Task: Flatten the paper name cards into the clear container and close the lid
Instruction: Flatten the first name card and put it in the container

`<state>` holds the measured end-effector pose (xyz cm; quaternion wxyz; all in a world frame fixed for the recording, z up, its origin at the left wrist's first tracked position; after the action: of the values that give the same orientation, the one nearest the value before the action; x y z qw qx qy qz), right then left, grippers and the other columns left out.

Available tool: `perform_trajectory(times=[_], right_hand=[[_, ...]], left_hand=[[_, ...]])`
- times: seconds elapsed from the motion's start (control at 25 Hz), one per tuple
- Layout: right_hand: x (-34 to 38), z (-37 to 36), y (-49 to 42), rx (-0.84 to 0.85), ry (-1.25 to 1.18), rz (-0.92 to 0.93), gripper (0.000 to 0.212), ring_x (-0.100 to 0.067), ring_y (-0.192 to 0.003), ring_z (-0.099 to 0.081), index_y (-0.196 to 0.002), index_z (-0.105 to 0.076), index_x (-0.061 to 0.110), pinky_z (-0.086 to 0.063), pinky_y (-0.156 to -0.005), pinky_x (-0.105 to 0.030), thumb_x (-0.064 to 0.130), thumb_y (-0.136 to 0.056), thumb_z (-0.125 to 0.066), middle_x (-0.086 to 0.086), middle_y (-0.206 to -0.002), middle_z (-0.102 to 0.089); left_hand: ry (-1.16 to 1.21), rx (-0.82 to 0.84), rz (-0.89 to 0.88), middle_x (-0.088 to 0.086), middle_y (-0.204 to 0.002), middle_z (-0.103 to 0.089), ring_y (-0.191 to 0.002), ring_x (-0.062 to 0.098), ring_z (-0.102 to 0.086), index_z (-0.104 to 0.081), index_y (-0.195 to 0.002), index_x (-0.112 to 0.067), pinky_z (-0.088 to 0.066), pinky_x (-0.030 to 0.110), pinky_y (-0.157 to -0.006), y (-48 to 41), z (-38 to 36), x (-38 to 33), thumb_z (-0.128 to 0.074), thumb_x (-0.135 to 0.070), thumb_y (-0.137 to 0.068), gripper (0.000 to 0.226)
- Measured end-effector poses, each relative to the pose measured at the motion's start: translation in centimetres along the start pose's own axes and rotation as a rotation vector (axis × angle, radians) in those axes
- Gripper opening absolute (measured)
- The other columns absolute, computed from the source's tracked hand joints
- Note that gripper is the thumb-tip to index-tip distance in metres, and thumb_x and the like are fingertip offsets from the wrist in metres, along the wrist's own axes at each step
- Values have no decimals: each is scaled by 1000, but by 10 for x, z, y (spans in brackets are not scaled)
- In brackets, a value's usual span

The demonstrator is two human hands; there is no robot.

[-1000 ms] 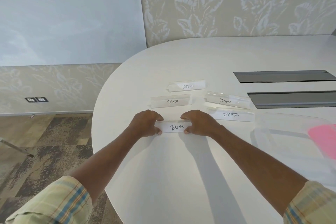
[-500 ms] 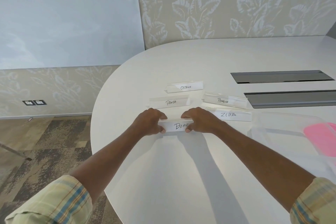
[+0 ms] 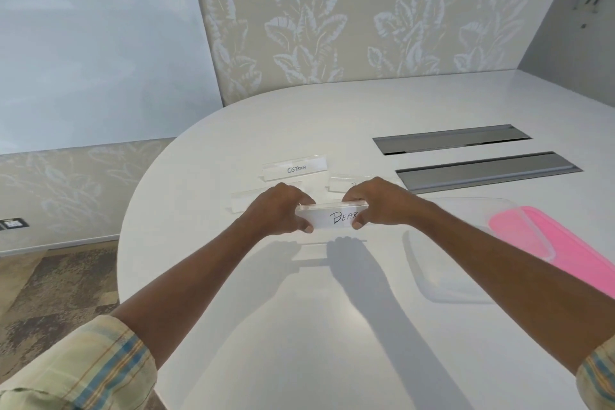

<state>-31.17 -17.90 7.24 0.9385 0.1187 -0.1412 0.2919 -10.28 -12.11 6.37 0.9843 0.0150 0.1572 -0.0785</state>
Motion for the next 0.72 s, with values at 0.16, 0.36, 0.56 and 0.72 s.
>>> perform_trajectory(times=[0.16, 0.36, 0.56, 0.72], right_hand=[[-33, 35, 31, -33, 40, -46, 56, -18, -102, -62, -128, -73, 27, -54, -85, -38, 30, -75, -92, 11, -111, -69], [-83, 69, 69, -70, 24, -123, 51, -20, -101, -65, -123, -74, 29, -55, -86, -40, 28, -75, -92, 8, -110, -73], [-134, 88, 106, -96, -16, -202, 39, -24, -89, -70, -105, -76, 28, -56, -78, -44, 21, -70, -93, 8, -91, -76], [-165, 93, 127, -89, 0, -230, 43, -20, -86, -70, -108, -79, 28, -54, -73, -38, 17, -69, -94, 9, -91, -76]], left_hand=[[21, -12, -71, -9, -136, -73, -129, 16, -62, -72, -137, -29, -53, 40, -103, -23, 6, -50, -91, -44, -76, 65], [28, -29, -160, -4, -135, -74, -127, 19, -65, -73, -137, -28, -54, 39, -101, -51, 8, -117, -91, -41, -77, 64], [34, -6, -224, -4, -124, -78, -113, 20, -68, -77, -130, -30, -57, 39, -93, -76, -5, -178, -91, -40, -77, 56], [2, 4, -276, -6, -130, -75, -121, 21, -65, -74, -134, -31, -55, 38, -97, -91, -22, -216, -89, -43, -79, 58]])
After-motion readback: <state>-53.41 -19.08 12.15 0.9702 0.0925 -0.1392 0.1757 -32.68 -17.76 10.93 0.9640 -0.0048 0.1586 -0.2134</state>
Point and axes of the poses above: each hand's wrist, its own y-axis away from the middle knuckle, its own z-axis out of the back of the hand, x = y × z, the point moved 7 cm from there along -y, towards the middle knuckle
